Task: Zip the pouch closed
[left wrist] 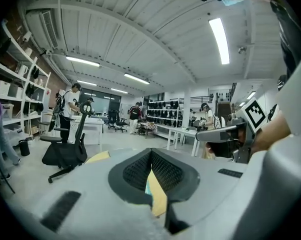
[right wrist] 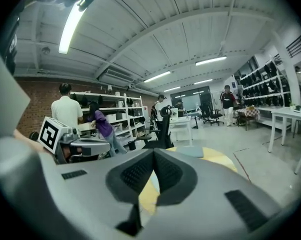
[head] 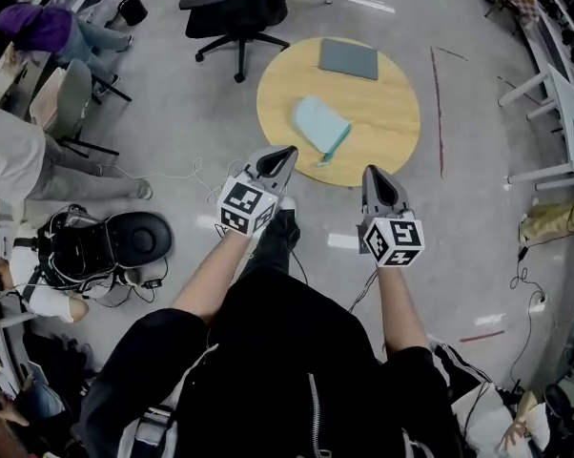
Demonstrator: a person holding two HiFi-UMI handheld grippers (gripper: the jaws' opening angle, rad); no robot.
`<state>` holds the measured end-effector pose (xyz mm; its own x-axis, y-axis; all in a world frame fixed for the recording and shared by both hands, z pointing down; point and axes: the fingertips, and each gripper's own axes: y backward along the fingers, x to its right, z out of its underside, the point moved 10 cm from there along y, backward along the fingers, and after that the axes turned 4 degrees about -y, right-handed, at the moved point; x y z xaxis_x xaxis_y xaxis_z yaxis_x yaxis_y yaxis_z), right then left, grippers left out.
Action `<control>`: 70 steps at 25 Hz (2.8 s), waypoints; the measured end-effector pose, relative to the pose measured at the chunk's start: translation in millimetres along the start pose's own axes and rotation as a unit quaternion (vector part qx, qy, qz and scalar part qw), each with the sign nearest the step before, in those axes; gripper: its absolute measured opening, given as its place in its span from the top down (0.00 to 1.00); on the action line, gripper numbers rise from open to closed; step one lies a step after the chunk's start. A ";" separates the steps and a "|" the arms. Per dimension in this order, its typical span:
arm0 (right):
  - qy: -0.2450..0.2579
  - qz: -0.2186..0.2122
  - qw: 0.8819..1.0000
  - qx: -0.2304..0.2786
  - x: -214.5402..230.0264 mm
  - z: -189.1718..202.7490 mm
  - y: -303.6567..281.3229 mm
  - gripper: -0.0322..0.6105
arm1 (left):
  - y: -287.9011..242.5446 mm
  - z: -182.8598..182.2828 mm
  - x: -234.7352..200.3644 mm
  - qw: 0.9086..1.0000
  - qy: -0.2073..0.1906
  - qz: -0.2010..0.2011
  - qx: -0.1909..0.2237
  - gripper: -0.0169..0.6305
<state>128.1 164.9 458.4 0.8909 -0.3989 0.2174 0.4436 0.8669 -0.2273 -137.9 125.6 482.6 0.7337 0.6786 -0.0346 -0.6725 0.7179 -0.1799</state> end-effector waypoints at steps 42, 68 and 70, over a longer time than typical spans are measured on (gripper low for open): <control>-0.052 -0.017 0.992 -0.117 131.2 -13.2 -231.1 0.95 | -197.4 112.2 -78.1 0.923 0.037 0.284 -0.256 0.67; -0.072 0.026 0.990 -0.119 146.5 -2.0 -194.2 0.95 | -201.8 154.0 -48.8 0.904 0.024 0.333 -0.266 0.97; -0.070 0.020 0.990 -0.117 145.4 -4.6 -195.0 0.95 | -205.8 137.6 -57.5 0.912 0.027 0.329 -0.244 0.97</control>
<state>171.5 -63.6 530.0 0.8929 -0.3058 0.3305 0.4336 0.7820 -0.4478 -55.1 -39.7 656.9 0.1998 0.9192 -0.3394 -0.8554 -0.0053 -0.5180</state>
